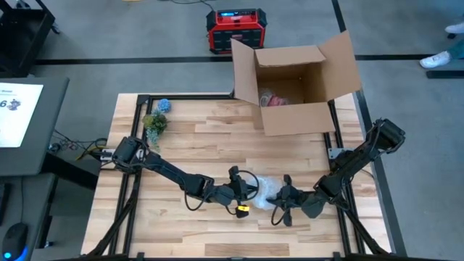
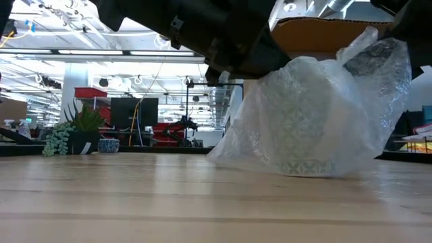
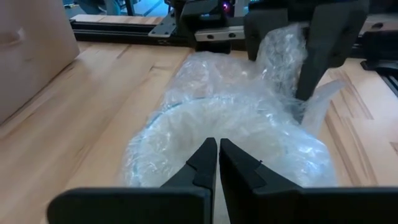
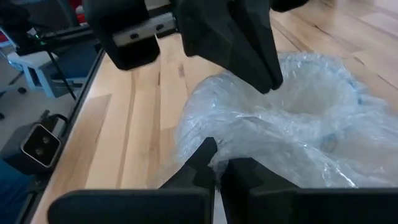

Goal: Wrap mug
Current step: Wrap the white patterned mug in the bubble wrap

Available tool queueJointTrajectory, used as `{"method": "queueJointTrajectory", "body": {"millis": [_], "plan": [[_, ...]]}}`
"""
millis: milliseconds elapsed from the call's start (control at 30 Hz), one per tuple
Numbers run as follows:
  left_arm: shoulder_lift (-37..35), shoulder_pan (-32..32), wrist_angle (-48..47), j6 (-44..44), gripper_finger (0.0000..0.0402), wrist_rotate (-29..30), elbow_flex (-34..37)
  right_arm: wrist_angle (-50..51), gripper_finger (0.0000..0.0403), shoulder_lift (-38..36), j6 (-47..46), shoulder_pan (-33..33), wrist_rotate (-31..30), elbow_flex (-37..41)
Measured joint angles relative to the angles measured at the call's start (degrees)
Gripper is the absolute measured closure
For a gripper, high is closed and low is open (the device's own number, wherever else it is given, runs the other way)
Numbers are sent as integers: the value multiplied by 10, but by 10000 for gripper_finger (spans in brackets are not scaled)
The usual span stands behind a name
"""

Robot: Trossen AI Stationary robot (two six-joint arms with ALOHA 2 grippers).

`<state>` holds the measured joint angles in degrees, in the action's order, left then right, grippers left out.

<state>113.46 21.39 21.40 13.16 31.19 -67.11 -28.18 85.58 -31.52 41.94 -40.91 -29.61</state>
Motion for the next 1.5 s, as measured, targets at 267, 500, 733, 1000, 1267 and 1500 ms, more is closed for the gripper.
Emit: {"method": "queueJointTrajectory", "body": {"millis": [267,500,733,1000,1267,1500], "plan": [[0,0,-3,1,402,0,0,-7,372,0,20,4,4,0],[0,0,-5,1,402,0,0,-28,304,-2,70,34,-14,0],[0,0,-7,12,402,0,0,-64,295,-2,117,32,-27,0],[0,0,-6,16,402,0,0,-70,296,-1,110,17,-57,0],[0,1,35,0,402,0,0,-42,296,-1,81,-10,-57,0],[1,2,49,-48,402,-14,-36,13,296,0,30,7,-55,0]]}}
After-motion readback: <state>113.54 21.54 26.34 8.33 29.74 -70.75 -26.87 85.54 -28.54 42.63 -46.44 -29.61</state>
